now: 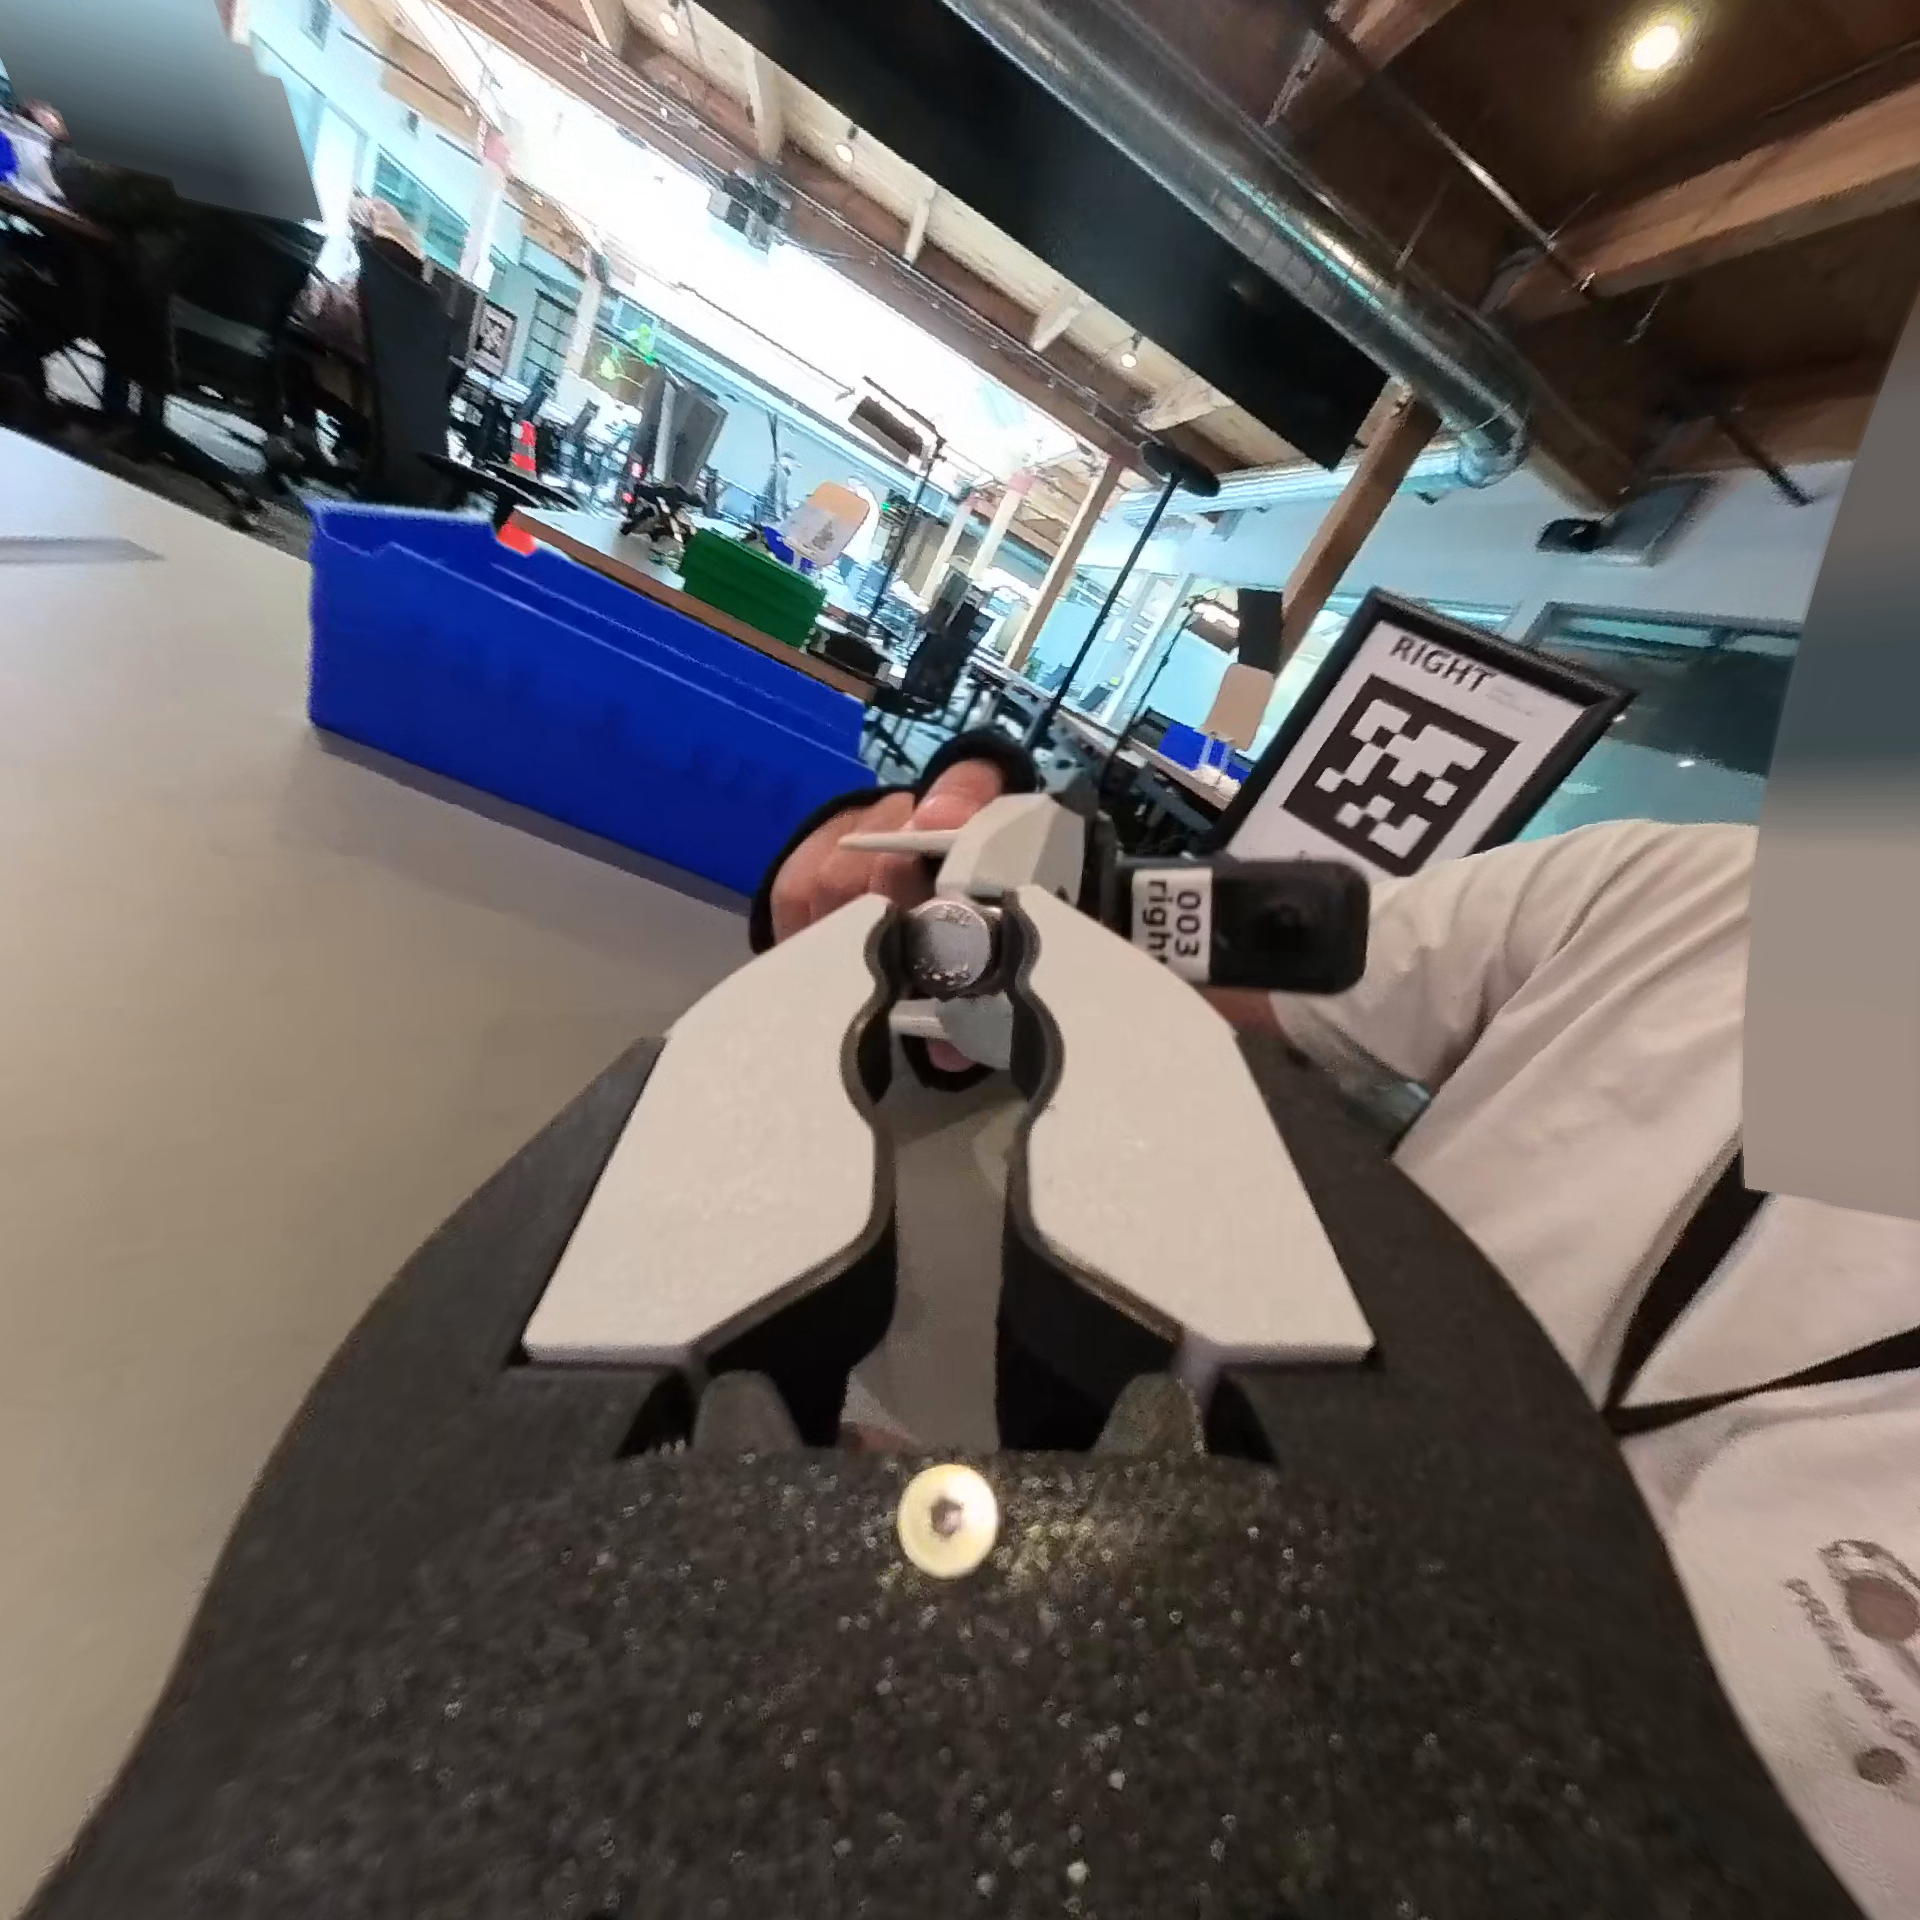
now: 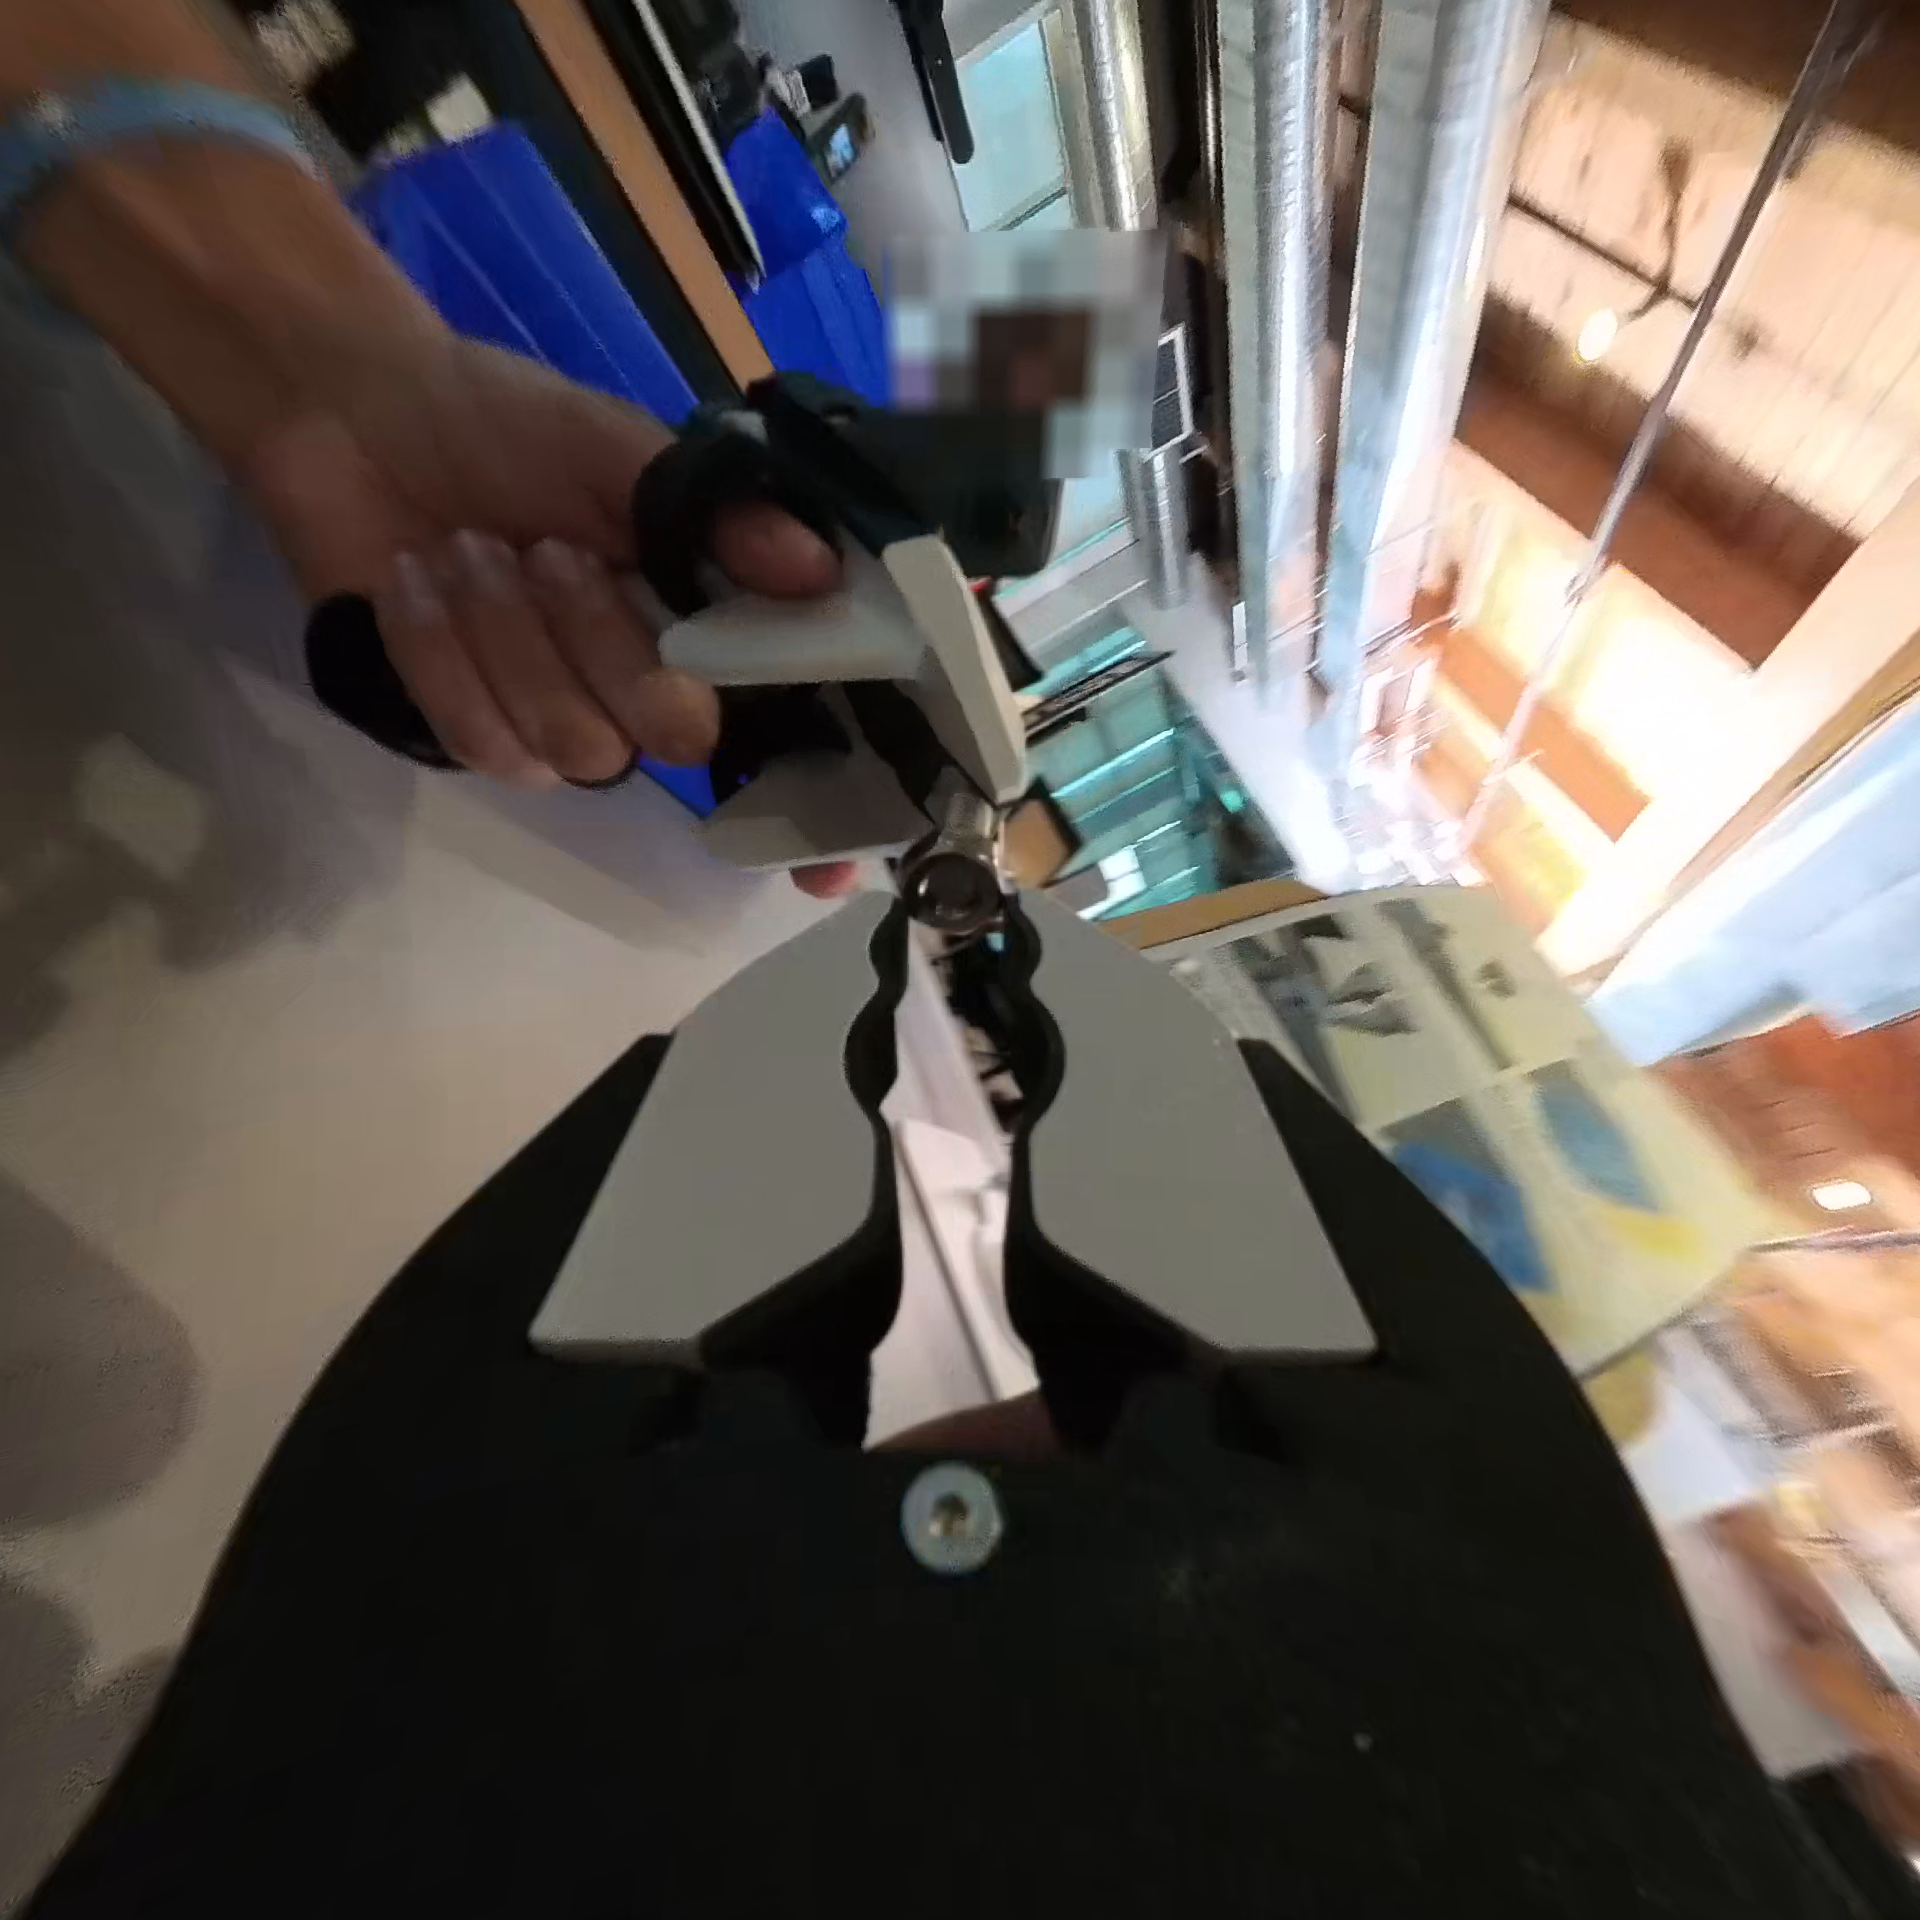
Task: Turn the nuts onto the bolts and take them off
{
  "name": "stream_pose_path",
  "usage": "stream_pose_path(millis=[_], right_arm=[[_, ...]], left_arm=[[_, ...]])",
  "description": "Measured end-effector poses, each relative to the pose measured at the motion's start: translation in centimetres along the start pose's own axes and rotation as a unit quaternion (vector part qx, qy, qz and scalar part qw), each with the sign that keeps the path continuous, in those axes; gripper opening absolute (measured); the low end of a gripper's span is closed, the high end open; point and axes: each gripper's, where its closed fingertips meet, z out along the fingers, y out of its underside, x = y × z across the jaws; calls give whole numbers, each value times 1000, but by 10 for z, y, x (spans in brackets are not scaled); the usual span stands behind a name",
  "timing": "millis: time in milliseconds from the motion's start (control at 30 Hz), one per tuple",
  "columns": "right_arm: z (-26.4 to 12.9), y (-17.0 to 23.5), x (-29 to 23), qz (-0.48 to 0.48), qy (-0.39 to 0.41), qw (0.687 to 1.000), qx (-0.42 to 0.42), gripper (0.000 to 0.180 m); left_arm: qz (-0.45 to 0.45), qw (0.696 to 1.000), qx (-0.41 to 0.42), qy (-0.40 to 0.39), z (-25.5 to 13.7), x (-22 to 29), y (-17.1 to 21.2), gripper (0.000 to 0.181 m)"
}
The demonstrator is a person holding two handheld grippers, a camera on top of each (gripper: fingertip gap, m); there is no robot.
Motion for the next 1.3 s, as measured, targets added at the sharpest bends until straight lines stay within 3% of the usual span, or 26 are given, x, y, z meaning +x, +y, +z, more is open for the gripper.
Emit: stream_pose_path(millis=[100, 167, 333, 433, 533, 667, 700, 733, 800, 867, 900, 1000, 1033, 1067, 1133, 1200, 1300], right_arm=[[2, 0, 0, 134, -43, 990, 13, 17], [4, 2, -1, 243, -81, 966, 21, 17], [5, -2, -4, 472, -178, 861, 60, 17], [5, -6, -3, 591, -235, 766, 92, 17], [3, -9, 0, 697, -291, 645, 121, 16], [-4, -12, 5, 807, -377, 428, 157, 17], [-4, -11, 4, 816, -385, 400, 160, 17], [-3, -10, 2, 821, -385, 391, 158, 17], [-1, -10, -2, 809, -382, 421, 149, 17], [-2, -11, -8, 763, -377, 507, 135, 30], [-2, -9, -17, 720, -371, 575, 113, 36], [4, 20, -33, 490, -285, 824, 18, 42], [6, 30, -26, 384, -224, 896, -6, 42], [7, 36, -15, 280, -162, 946, -22, 40], [3, 33, 1, 79, -74, 993, -36, 36], [-4, 18, 6, -61, -23, 998, -21, 32], [-7, 0, 5, -124, 11, 992, 0, 31]], left_arm=[[35, 999, 4, -20, -1, 1, -3, 17], [65, 997, 8, -41, -1, -1, -5, 17], [140, 987, -3, -83, -1, 1, -8, 17], [168, 981, -7, -94, -1, 3, -9, 17], [195, 975, -19, -105, -1, 3, -8, 18], [240, 963, -38, -118, 1, 5, -3, 17], [247, 960, -42, -123, 2, 5, -3, 17], [248, 959, -43, -128, 1, 4, -3, 17], [230, 965, -35, -122, 0, 3, -5, 17], [191, 976, -10, -107, -2, 3, -10, 17], [169, 981, 2, -98, -4, 3, -13, 17], [113, 990, 27, -79, -9, -1, -19, 17], [99, 992, 30, -74, -10, -2, -19, 17], [88, 993, 32, -71, -10, -3, -19, 17], [66, 996, 23, -58, -9, -5, -15, 17], [57, 997, 14, -53, -6, -6, -9, 17], [47, 998, -7, -40, 1, -5, 2, 17]])
